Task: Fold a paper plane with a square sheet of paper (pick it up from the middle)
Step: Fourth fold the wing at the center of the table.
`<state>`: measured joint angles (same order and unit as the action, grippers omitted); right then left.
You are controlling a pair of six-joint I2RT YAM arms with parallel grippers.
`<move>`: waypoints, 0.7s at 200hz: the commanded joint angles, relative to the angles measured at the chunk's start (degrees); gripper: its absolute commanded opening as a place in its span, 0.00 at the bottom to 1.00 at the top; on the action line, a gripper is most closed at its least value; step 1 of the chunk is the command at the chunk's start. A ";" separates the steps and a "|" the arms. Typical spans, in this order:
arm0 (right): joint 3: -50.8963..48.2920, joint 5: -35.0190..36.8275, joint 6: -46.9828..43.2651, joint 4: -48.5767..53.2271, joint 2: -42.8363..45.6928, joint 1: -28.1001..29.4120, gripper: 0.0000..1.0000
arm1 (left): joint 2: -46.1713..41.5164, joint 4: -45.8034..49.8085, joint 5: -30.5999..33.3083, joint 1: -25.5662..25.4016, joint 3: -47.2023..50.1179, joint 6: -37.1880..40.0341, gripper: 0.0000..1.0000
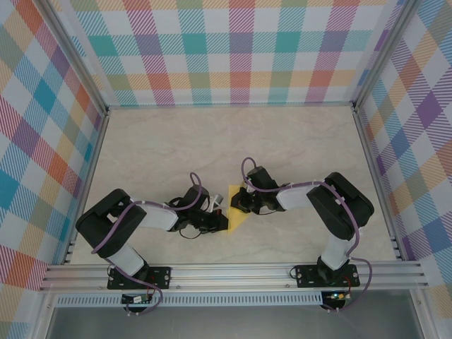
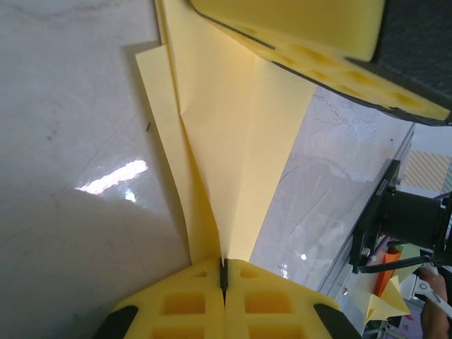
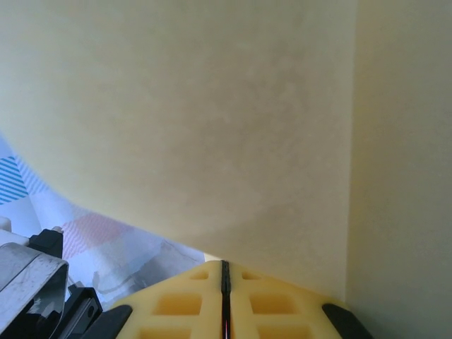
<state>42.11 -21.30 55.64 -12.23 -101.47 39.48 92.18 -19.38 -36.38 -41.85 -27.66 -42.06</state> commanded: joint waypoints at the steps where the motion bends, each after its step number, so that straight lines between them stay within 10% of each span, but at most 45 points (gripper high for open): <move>1: -1.91 4.65 -1.27 9.17 -2.62 -0.03 0.10 | 1.31 5.58 -2.76 -0.17 0.06 1.74 0.04; 140: -2.12 5.28 -1.61 10.28 -2.46 -0.07 0.10 | -0.69 10.12 -6.46 -0.28 0.68 5.10 0.07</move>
<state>42.11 -21.32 55.22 -11.94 -101.47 39.48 91.74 -16.86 -37.50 -41.85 -27.81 -39.07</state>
